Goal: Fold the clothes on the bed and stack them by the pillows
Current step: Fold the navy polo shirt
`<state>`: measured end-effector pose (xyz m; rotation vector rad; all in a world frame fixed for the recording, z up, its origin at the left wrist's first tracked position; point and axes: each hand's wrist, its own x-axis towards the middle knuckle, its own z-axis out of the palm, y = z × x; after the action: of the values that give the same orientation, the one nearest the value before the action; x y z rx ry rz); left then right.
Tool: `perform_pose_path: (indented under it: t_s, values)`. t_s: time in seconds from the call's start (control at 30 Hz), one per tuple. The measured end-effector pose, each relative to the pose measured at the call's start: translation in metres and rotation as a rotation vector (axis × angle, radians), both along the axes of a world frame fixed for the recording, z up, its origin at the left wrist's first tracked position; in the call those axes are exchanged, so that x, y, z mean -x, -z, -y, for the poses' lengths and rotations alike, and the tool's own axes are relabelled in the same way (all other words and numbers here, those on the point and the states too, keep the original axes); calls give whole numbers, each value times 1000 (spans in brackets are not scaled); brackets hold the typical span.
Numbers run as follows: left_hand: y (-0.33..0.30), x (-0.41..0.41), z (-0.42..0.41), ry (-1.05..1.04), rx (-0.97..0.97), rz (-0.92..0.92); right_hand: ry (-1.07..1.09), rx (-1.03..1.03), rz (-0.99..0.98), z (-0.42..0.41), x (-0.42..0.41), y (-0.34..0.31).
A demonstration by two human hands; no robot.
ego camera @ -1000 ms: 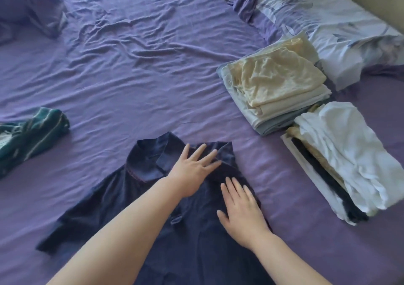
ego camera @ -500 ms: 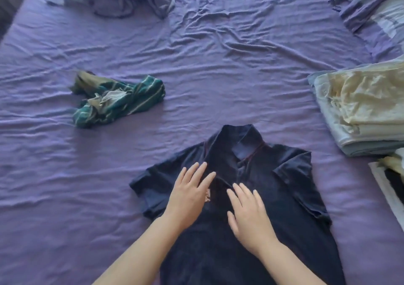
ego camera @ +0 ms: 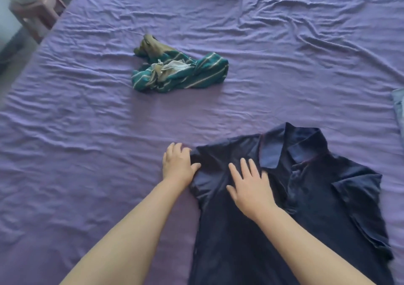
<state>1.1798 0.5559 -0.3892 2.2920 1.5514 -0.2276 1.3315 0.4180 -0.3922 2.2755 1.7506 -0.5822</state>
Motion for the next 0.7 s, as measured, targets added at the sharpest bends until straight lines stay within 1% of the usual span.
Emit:
perform_pose_path:
  t_s: [0.1,0.17,0.23,0.3,0.33,0.4,0.43,0.47,0.5,0.57,0.67,0.7]
  values:
    - [-8,-8,-2,-41,-6,94,-151,-1,-55,-2,9,-1]
    - [-19,-12,2,-120,82,188,-191,21,-94,0,16,-1]
    - [-28,-17,8,-158,115,260,-139,-25,-137,1,15,-4]
    - [-38,-24,14,-158,103,303,-80,-144,-175,4,11,-13]
    - [-42,-30,16,-177,130,344,-56,-223,-176,7,7,-18]
    - [-53,-47,28,-247,309,505,-2,-370,-153,16,-2,-24]
    - [-56,-56,37,-274,399,585,16,-399,-139,24,-6,-26]
    - [-54,-63,48,-276,423,626,27,-398,-130,33,-9,-29]
    - [-51,-68,60,-234,377,620,34,-390,-119,43,-11,-29]
    - [-35,-68,82,-79,193,531,54,-339,-81,69,-14,-26]
    - [-3,-63,104,342,-37,191,62,-250,-3,107,-15,-14]
    - [7,-63,107,414,-60,96,55,-243,20,119,-17,-9]
